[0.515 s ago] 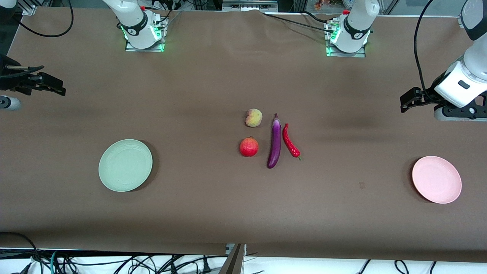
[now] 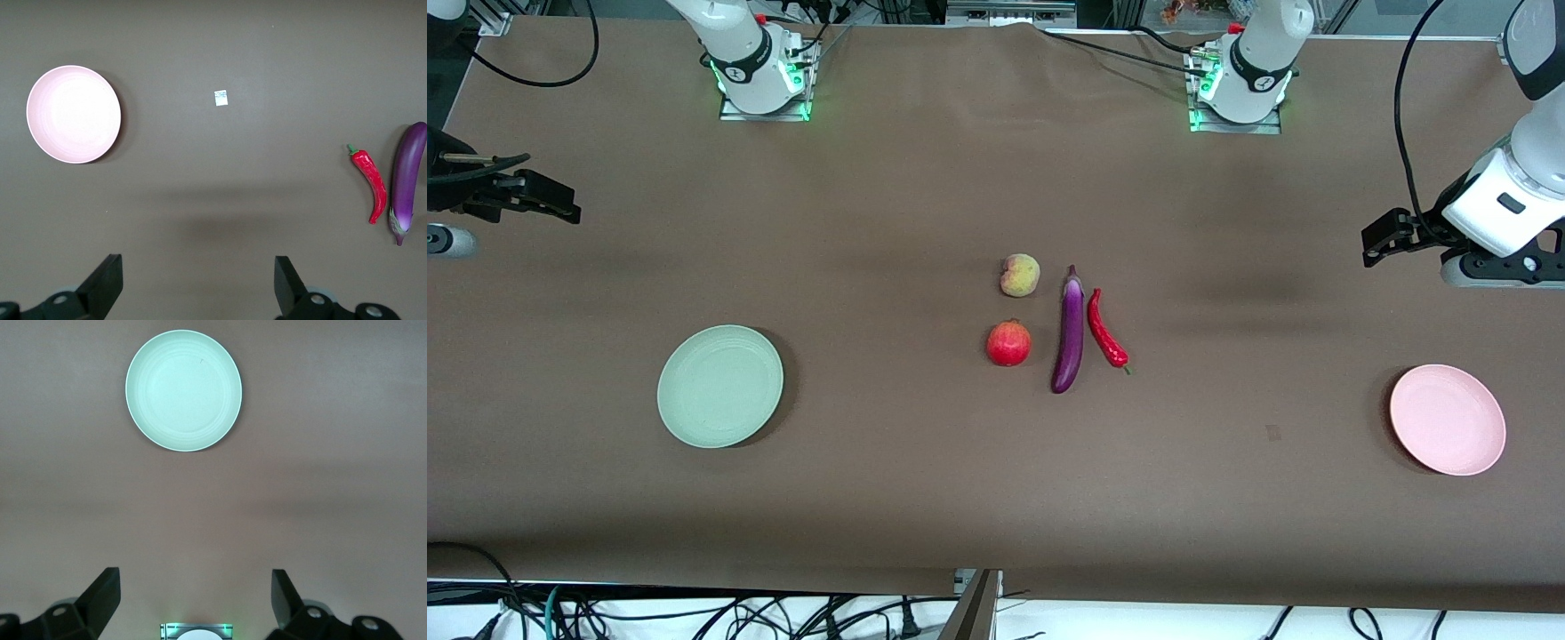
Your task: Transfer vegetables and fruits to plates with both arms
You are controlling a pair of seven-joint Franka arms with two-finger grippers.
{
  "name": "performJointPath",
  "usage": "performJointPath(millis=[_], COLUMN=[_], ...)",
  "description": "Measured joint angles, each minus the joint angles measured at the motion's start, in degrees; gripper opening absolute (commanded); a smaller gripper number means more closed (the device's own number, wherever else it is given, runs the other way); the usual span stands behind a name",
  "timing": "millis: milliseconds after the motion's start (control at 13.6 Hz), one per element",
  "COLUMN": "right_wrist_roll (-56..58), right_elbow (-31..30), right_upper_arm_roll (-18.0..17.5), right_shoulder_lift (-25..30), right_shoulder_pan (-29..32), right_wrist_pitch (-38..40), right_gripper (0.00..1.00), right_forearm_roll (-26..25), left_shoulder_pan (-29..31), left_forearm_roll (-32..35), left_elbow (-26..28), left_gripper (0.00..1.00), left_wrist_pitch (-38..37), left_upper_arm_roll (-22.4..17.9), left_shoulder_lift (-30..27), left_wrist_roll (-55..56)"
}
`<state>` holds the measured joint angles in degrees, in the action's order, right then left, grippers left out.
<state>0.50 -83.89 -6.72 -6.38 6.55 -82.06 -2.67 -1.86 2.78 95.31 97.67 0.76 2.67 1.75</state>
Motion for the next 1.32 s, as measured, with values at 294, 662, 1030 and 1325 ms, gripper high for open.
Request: performJointPath(millis=[294,662,1030,1325], right_wrist_roll=[0.00,0.00,0.00,0.00], right_elbow=[0.00,0.00,0.00,0.00], right_upper_arm_roll=[0.00,0.02,0.04,0.00], right_shoulder_lift=[0.00,0.00,-0.14,-1.41], right_shoulder_pan=[0.00,0.02,0.04,0.01], right_wrist_pitch=[-0.02,-0.07,-0.07,-1.02], right_gripper=[1.00,1.00,1.00,1.00], right_forearm_roll=[0.00,0.01,0.05,0.18], left_shoulder_pan=[0.00,0.00,0.00,0.00], left_forearm_roll=[0.00,0.00,0.00,0.00], left_elbow=[-0.01,-0.01,-0.04,-0.05], left_gripper=[1.00,1.00,1.00,1.00], left_wrist_pitch=[0.00,0.00,0.00,0.00], left_upper_arm_roll=[0.00,0.00,0.00,0.00], left_shoulder_lift=[0.00,0.00,0.00,0.00], left_wrist_roll=[0.00,0.00,0.00,0.00])
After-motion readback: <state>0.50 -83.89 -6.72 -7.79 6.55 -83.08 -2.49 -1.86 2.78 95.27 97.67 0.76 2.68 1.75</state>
